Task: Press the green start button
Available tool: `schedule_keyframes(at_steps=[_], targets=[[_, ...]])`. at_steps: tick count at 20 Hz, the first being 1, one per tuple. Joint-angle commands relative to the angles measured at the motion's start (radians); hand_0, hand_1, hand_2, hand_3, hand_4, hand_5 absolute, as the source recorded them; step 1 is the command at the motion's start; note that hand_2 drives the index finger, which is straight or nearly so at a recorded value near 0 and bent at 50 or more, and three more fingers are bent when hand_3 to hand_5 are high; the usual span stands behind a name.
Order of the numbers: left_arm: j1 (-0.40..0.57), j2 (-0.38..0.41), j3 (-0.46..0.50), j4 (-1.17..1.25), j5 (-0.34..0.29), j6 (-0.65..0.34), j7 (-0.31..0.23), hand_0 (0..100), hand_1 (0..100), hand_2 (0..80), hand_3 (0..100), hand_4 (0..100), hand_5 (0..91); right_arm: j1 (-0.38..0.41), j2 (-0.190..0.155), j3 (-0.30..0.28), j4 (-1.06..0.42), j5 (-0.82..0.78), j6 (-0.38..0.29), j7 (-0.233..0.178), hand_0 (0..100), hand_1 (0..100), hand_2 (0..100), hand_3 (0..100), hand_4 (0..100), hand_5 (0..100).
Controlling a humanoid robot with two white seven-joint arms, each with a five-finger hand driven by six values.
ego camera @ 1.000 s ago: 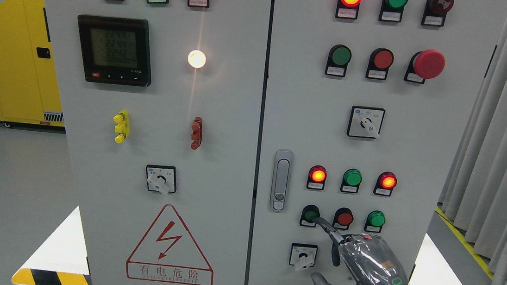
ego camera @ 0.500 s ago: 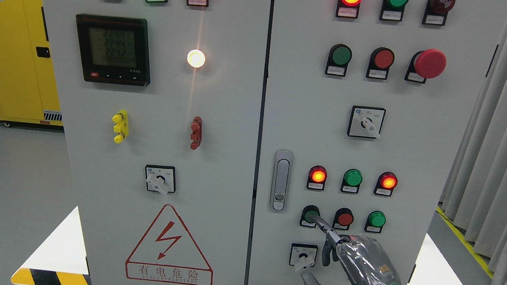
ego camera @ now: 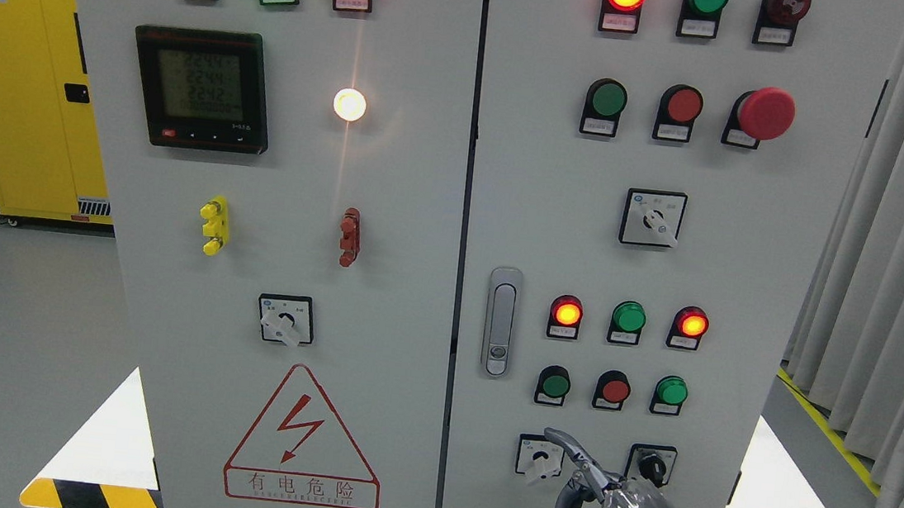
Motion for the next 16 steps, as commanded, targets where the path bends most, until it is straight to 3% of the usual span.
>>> schedule_keyframes(at_steps=[1,3,4,6,9,12,16], targets=[[0.001,0.000,0.002,-0.031,0.000,0.000,0.000,12,56,0.0,0,0,0.0,0.043,0.044,0.013,-0.027,-0.269,0.054,0.005,43,57,0,33,35,28],[0.001,0.000,0.002,-0.031,0.000,0.000,0.000,12,56,0.0,0,0,0.0,0.043,0.044,0.022,-0.027,-0.312,0.075,0.019,44,57,0,24,25,21],[0.001,0.000,0.002,-0.031,0.001,0.000,0.000,12,56,0.0,0,0,0.0,0.046,0.044,0.022,-0.027,-0.335,0.076,0.021,48,55,0,15,15,10],[0.001,0.000,0.002,-0.029,0.001,0.002,0.000,12,56,0.0,0,0,0.0,0.049,0.044,0.023,-0.027,-0.375,0.079,0.022,49,54,0,10,7,3],[0.001,0.000,0.002,-0.028,0.001,0.002,0.000,12,56,0.0,0,0,0.0,0.049,0.044,0.025,-0.026,-0.422,0.081,0.031,53,52,0,5,3,0],[0.001,0.000,0.002,-0.028,0.001,0.002,0.000,12,56,0.0,0,0,0.0,0.049,0.045,0.023,-0.027,-0.436,0.081,0.096,51,51,0,5,4,0],[0.001,0.000,0.003,-0.028,0.001,0.002,0.000,12,56,0.0,0,0,0.0,0.049,0.045,0.023,-0.029,-0.474,0.111,0.099,47,51,0,5,5,0]])
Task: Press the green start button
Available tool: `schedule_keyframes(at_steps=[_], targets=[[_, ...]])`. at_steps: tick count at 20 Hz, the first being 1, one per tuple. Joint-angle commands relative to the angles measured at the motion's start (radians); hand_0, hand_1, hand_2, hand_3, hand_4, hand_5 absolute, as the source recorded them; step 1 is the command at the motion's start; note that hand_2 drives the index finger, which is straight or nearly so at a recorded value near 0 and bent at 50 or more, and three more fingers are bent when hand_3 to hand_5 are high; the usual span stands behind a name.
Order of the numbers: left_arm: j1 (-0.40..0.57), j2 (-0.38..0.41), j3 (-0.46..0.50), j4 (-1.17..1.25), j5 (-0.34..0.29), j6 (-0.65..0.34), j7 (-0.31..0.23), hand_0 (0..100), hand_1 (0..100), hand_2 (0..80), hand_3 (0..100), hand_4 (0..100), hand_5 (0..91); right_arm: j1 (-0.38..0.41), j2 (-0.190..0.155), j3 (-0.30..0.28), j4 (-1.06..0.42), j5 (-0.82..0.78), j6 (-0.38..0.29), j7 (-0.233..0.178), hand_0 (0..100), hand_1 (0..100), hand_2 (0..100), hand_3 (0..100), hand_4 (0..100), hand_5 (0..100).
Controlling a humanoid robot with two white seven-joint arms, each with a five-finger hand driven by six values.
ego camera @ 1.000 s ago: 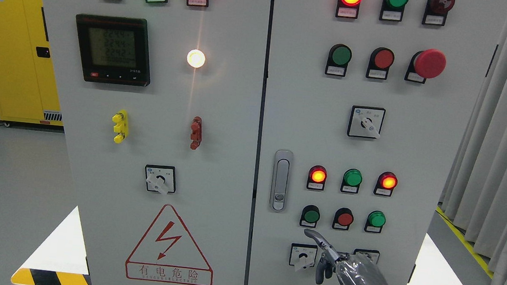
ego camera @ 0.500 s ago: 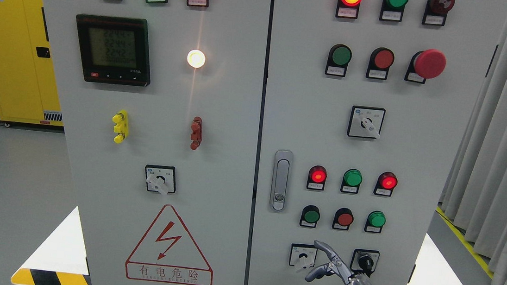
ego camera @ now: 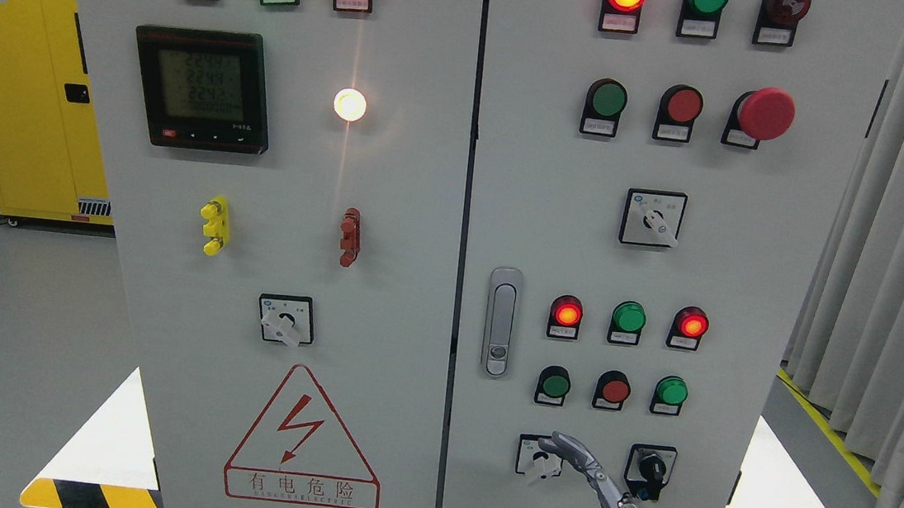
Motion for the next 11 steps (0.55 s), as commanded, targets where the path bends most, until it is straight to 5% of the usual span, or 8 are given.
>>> schedule_keyframes(at_steps=[1,11], targets=[[0.000,0.002,0.000,-0.028,0.000,0.006,0.000,12,56,0.0,0,0,0.0,0.003,0.011,-0.017,-0.009,-0.083,0.034,0.011,46,51,0,5,5,0],[0.000,0.002,0.002,-0.028,0.000,0.006,0.000,12,56,0.0,0,0,0.0,0.003,0.011,-0.017,-0.008,-0.094,0.056,0.011,41,51,0,6,10,0]])
